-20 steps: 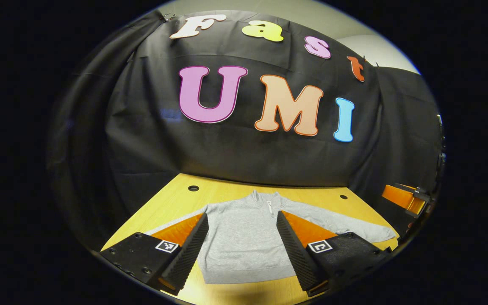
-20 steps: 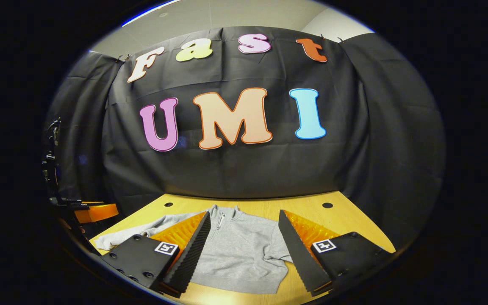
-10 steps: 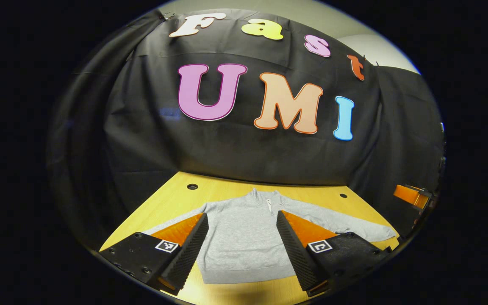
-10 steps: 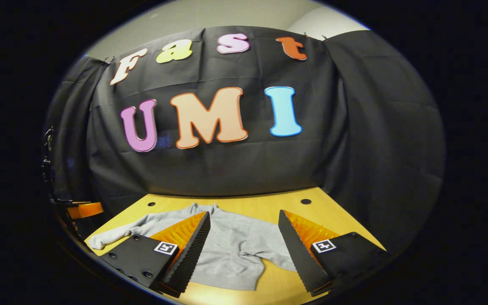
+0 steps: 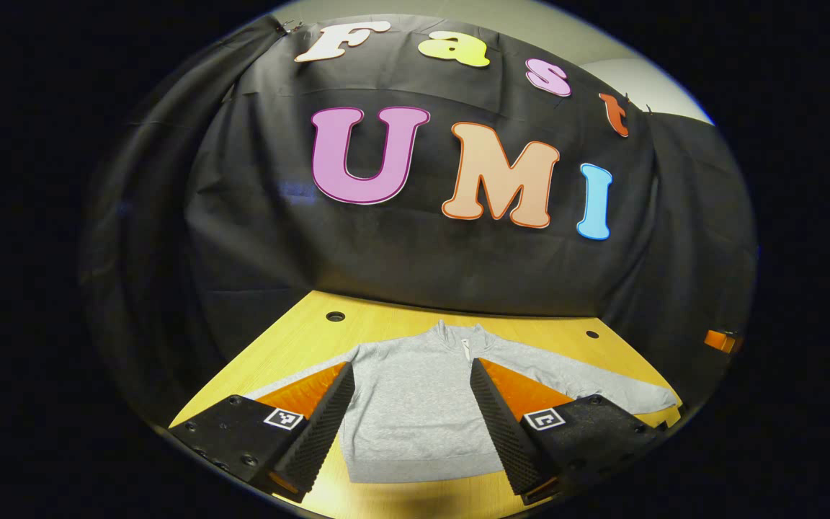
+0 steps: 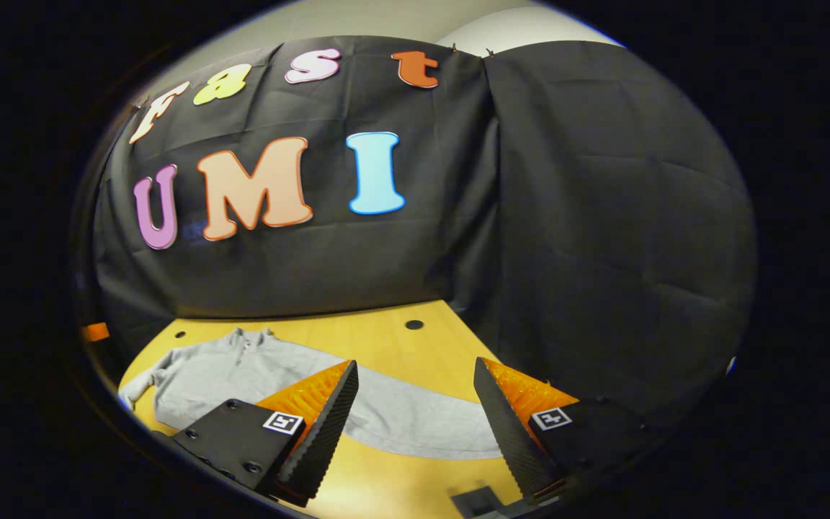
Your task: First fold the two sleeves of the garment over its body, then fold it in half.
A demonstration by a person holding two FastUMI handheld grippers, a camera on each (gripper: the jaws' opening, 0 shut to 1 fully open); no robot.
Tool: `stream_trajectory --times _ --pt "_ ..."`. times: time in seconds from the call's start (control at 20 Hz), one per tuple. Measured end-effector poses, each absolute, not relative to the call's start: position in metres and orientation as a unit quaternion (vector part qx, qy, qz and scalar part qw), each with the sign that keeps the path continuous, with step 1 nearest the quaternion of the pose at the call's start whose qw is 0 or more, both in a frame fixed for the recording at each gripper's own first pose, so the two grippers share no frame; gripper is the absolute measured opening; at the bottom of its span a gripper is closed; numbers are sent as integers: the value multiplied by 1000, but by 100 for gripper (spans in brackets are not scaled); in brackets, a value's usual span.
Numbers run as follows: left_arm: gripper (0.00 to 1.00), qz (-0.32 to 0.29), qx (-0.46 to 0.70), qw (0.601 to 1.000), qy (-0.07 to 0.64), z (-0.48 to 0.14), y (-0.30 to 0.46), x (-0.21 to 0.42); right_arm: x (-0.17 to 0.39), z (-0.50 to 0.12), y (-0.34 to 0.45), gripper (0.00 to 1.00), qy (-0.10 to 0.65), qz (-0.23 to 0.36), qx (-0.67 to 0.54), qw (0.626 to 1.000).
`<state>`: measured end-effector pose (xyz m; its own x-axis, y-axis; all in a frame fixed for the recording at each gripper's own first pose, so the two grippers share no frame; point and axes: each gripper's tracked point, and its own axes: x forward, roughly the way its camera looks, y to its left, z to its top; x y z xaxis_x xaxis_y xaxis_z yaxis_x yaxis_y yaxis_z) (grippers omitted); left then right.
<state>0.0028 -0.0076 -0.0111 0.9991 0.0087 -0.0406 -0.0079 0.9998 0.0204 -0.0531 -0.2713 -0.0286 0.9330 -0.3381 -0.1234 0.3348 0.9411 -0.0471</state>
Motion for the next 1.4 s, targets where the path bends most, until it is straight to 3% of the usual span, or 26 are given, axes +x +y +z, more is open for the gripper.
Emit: stream_trajectory --times 0.55,1.0,1.4 --pt "95 40 29 998 35 -21 -10 -3 -61 -147 -406 96 183 -239 9 954" --pt "95 78 45 995 50 -28 -21 -19 -38 -222 -445 97 259 -225 46 938" --pt "95 76 75 993 56 -32 -55 -9 -22 -248 -441 96 291 -199 33 935"
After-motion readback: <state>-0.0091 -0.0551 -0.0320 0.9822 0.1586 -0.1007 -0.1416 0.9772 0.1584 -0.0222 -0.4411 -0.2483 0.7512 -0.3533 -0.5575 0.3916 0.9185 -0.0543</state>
